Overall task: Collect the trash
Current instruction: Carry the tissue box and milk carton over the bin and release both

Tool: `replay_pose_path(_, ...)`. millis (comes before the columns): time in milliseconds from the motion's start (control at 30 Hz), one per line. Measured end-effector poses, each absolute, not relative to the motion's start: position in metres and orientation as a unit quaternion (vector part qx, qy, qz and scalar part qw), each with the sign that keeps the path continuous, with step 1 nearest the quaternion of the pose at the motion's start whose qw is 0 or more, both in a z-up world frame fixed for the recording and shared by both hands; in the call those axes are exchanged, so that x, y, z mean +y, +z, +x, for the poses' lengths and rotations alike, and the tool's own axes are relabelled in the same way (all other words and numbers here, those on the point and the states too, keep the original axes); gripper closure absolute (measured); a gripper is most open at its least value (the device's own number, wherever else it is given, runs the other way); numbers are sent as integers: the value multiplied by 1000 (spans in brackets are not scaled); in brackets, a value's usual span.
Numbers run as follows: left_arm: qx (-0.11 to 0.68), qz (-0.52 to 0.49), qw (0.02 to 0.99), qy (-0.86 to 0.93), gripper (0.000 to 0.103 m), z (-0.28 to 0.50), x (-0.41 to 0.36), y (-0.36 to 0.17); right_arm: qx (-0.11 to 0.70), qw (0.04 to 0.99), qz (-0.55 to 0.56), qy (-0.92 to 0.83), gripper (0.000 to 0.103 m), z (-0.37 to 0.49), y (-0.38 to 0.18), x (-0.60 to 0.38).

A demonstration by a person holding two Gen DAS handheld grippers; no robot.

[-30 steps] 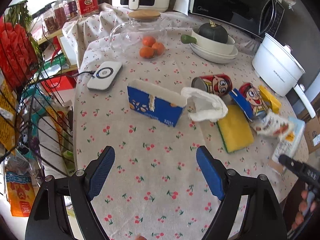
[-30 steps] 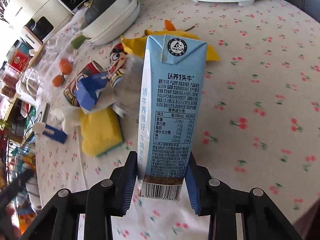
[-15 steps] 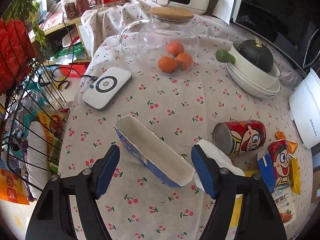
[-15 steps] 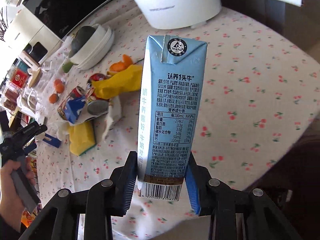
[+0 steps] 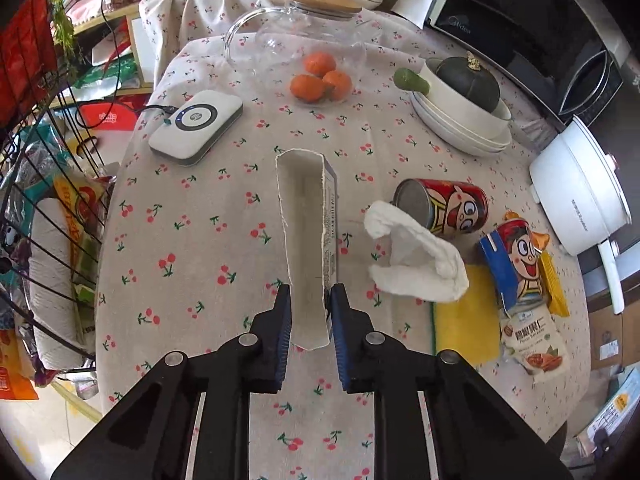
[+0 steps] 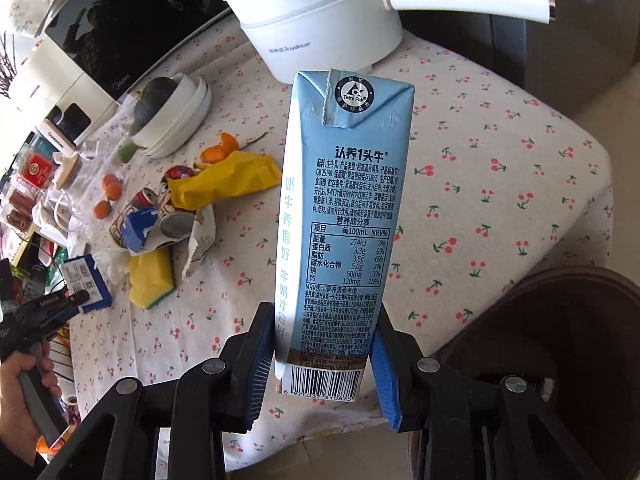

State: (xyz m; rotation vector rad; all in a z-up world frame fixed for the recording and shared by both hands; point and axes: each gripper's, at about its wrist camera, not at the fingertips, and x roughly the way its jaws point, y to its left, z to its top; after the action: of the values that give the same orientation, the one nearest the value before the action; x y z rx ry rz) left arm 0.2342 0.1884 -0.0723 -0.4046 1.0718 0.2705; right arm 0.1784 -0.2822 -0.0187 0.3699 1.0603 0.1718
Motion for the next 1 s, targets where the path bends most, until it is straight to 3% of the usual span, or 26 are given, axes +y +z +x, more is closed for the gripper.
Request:
replay_pose_path(333,504,-191,840,62,85,178,171,-48,492,847,184,75,63,145,-9,-306)
replay_pose_path(1000,501,-83,856,-101,85,123,23,-28,491,848,188,59,63,102,-5,-342)
